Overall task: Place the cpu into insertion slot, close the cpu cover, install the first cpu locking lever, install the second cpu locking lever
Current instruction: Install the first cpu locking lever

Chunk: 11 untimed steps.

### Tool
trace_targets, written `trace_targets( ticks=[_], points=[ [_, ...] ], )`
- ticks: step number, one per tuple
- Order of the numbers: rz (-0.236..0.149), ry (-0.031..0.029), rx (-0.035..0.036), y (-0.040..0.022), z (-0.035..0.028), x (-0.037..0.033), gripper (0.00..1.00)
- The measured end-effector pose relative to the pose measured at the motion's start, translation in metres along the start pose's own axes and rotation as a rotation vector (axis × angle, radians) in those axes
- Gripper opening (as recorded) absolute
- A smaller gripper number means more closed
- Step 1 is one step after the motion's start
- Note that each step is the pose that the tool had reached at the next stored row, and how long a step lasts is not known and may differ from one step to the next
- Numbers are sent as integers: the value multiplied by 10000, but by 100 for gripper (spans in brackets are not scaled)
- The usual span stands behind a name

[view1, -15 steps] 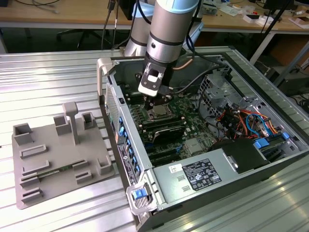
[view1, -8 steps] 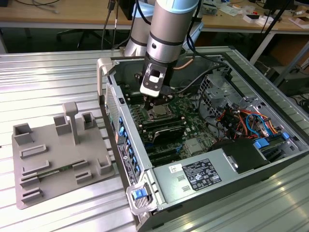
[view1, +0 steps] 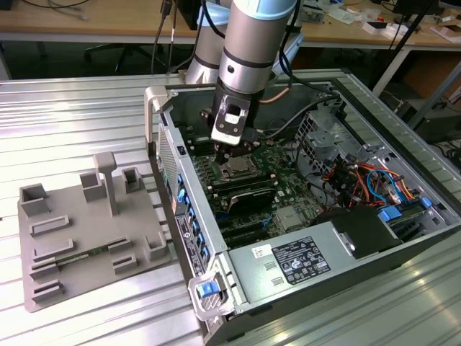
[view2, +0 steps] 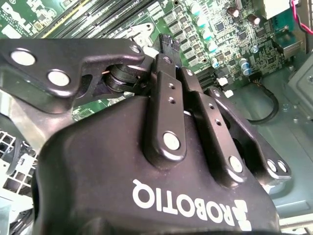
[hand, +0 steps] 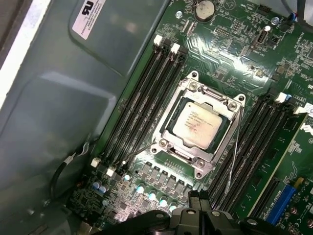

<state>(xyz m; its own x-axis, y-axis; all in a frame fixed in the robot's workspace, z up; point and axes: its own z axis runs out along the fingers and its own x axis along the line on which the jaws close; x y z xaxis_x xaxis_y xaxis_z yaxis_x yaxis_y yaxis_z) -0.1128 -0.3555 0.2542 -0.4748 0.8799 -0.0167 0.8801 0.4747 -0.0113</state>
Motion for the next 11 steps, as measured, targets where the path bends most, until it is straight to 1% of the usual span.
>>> trace_targets(
  ticks=[5,7,11],
  points=[
    [-240,-3,-4,0,0,0,11],
    [-453,-5,-8,0,0,0,11],
    [-711,-8,-12,0,0,0,11]
  ],
)
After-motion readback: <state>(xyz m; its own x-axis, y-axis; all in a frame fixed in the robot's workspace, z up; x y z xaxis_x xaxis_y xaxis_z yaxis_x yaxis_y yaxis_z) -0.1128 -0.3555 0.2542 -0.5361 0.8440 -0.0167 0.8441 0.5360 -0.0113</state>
